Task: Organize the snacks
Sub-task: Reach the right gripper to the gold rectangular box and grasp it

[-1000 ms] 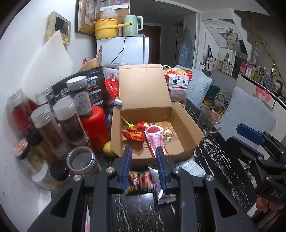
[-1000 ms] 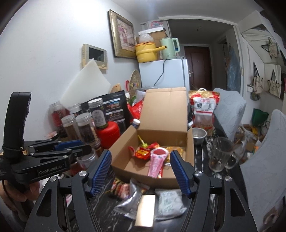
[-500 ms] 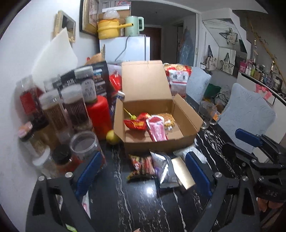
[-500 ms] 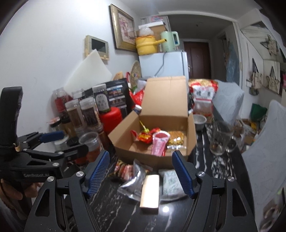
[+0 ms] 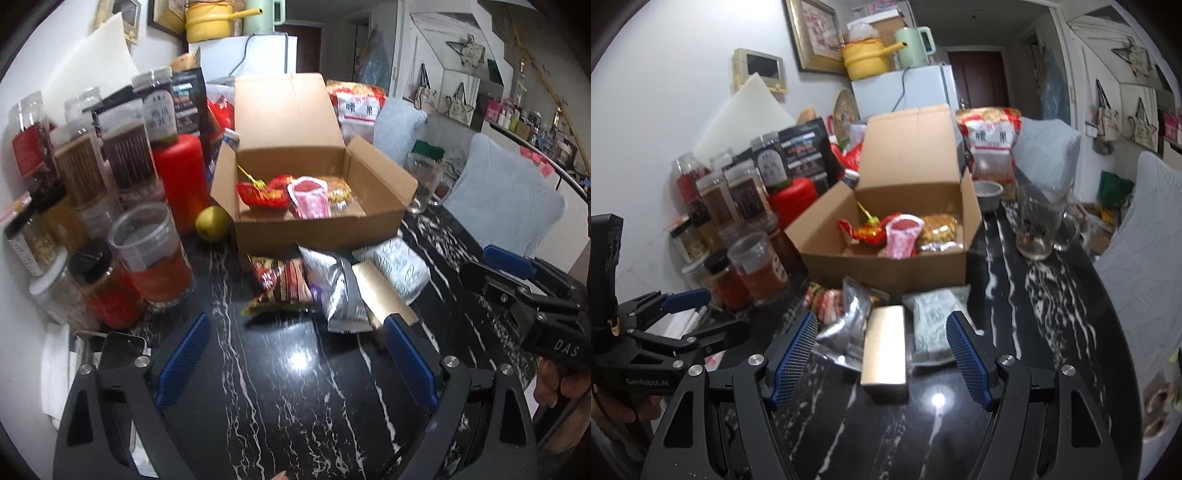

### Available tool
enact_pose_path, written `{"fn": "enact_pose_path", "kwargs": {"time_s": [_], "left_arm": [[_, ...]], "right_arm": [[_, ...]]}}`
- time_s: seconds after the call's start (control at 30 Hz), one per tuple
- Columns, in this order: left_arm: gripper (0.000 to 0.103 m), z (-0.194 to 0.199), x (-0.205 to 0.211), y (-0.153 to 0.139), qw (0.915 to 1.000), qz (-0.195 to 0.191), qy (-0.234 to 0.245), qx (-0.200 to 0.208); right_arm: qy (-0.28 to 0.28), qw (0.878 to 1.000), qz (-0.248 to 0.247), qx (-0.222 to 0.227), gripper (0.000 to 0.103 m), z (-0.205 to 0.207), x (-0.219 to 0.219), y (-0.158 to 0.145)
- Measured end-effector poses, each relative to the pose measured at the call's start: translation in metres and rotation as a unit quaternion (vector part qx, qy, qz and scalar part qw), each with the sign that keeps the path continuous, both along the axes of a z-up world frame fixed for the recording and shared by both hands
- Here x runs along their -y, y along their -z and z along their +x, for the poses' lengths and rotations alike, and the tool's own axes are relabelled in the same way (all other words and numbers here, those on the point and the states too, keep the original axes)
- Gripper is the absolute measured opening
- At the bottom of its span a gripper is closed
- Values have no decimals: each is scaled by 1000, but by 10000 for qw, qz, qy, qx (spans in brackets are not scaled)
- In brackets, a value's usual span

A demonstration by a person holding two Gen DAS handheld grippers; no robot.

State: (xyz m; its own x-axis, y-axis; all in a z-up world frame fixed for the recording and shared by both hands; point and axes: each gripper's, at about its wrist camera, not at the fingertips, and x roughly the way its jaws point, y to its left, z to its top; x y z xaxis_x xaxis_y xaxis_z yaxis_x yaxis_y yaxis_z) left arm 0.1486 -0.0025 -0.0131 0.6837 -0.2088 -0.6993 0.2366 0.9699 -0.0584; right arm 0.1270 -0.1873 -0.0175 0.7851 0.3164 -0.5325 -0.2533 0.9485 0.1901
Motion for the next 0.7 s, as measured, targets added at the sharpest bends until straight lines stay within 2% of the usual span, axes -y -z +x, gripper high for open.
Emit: {"fn": "enact_pose_path", "kwargs": {"time_s": [0.23,0.47,0.7], "left_arm": [[96,1,5,24,9991,-109,266,-307],[96,1,5,41,9985,-58,325,-429],[96,8,-2,53,9982,-30,102,-586]], "right_arm": [[-13,9997,-127,-194,73,6,-5,23],[-236,9983,-173,-505,73,20,-17,48],[-331,9964,-230,-739,72,38,-26,70]]}}
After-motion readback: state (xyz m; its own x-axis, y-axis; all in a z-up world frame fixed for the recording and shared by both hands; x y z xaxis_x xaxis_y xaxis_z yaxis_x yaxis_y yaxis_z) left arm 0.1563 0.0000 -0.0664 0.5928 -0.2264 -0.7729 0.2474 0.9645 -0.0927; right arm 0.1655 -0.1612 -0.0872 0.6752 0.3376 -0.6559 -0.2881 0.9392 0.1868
